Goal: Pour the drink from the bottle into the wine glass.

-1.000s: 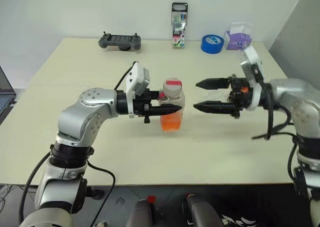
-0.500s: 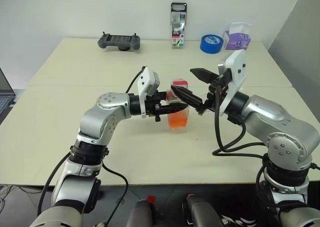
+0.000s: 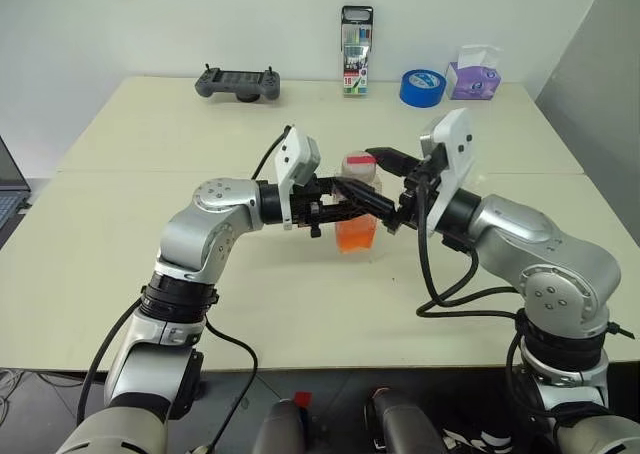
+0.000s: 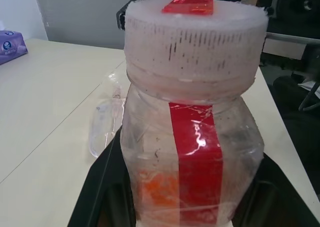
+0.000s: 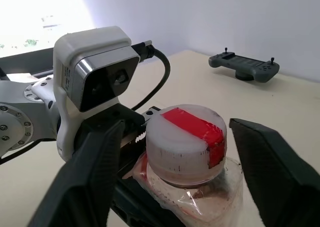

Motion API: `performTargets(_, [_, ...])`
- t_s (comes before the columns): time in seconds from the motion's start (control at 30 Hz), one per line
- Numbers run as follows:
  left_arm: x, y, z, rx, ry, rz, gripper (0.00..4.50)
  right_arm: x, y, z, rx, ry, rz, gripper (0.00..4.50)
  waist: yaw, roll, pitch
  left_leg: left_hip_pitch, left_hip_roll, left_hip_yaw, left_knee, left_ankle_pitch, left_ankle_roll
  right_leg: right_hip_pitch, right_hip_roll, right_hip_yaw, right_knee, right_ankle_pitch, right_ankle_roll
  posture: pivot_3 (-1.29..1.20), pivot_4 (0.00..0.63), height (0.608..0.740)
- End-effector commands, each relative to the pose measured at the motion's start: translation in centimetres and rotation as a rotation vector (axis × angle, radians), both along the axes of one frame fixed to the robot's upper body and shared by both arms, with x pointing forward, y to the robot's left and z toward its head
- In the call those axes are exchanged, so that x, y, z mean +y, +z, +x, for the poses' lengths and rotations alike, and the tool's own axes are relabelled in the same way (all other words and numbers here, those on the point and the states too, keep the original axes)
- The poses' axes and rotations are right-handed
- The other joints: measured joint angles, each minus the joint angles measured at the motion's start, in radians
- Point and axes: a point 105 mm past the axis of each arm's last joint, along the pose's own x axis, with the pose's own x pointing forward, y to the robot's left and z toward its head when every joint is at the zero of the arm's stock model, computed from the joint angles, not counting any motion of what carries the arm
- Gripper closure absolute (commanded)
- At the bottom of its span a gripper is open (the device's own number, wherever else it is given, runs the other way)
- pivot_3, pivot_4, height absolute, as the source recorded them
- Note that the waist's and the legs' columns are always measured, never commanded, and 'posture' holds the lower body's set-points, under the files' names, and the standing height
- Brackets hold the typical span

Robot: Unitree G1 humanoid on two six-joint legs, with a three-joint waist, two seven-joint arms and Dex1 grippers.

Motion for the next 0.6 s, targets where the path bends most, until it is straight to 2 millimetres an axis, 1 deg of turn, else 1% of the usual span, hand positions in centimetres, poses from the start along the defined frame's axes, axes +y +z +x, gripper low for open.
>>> performTargets(0.03, [0.0, 1.3, -0.4, -0.068, -0.013, -0.019, 2.70, 0.4, 1.6, -0.7, -0.066, 0.043, 0.040, 2.29, 0.000, 0.000, 0.000, 0.000, 0.000, 0.000, 0.000, 0.000, 0.000, 0.000, 0.000, 0.000, 0.000, 0.000, 0.000, 0.00, 0.150, 0.740])
performTargets(0.07, [0.1, 1.3, -0.4, -0.067, -0.010, -0.020, 2.70, 0.4, 1.7, -0.7, -0.069, 0.046, 0.043, 2.60, 0.000, 0.000, 0.000, 0.000, 0.000, 0.000, 0.000, 0.000, 0.000, 0.000, 0.000, 0.000, 0.000, 0.000, 0.000, 0.00, 0.150, 0.740])
performTargets(0.23, [0.2, 1.1, -0.9, -0.062, -0.017, -0.015, 2.70, 0.2, 2.3, -0.2, -0.086, 0.057, 0.045, 2.64, -0.001, 0.000, 0.000, 0.000, 0.000, 0.000, 0.000, 0.000, 0.000, 0.000, 0.000, 0.000, 0.000, 0.000, 0.000, 0.00, 0.150, 0.740])
performTargets(0.3, [0.1, 1.1, -1.7, -0.050, -0.049, -0.014, 2.70, 0.1, 2.4, -0.3, -0.117, 0.125, -0.005, 2.64, -0.001, 0.000, 0.000, 0.000, 0.000, 0.000, 0.000, 0.000, 0.000, 0.000, 0.000, 0.000, 0.000, 0.000, 0.000, 0.00, 0.150, 0.740])
performTargets(0.37, [0.0, 1.2, -2.4, -0.038, -0.091, -0.007, 2.70, -0.1, 2.5, -0.7, -0.155, 0.235, -0.073, 2.64, 0.000, 0.000, 0.000, 0.000, 0.000, 0.000, 0.000, 0.000, 0.000, 0.000, 0.000, 0.000, 0.000, 0.000, 0.000, 0.00, 0.150, 0.740])
performTargets(0.4, [0.0, 1.1, -2.9, -0.037, -0.120, 0.005, 2.70, -0.4, 2.0, -0.7, -0.173, 0.327, -0.154, 2.64, 0.000, 0.000, 0.000, 0.000, 0.000, 0.000, 0.000, 0.000, 0.000, 0.000, 0.000, 0.000, -0.001, 0.000, 0.000, 0.00, 0.150, 0.740])
performTargets(0.5, [0.1, 1.1, -3.8, -0.031, -0.183, 0.025, 2.70, -1.7, 1.1, 0.4, -0.141, 0.503, -0.309, 2.64, -0.002, 0.001, 0.001, 0.001, -0.001, 0.001, 0.001, 0.000, 0.000, 0.001, 0.000, 0.000, -0.001, 0.000, 0.000, 0.00, 0.150, 0.740])
performTargets(0.6, [0.2, 1.4, -4.0, -0.037, -0.200, 0.030, 2.70, -2.3, 1.1, 1.6, -0.089, 0.576, -0.354, 2.64, -0.003, 0.001, 0.001, 0.003, 0.000, 0.001, 0.000, 0.000, 0.000, 0.002, 0.001, -0.001, -0.002, 0.000, 0.000, 0.00, 0.150, 0.740])
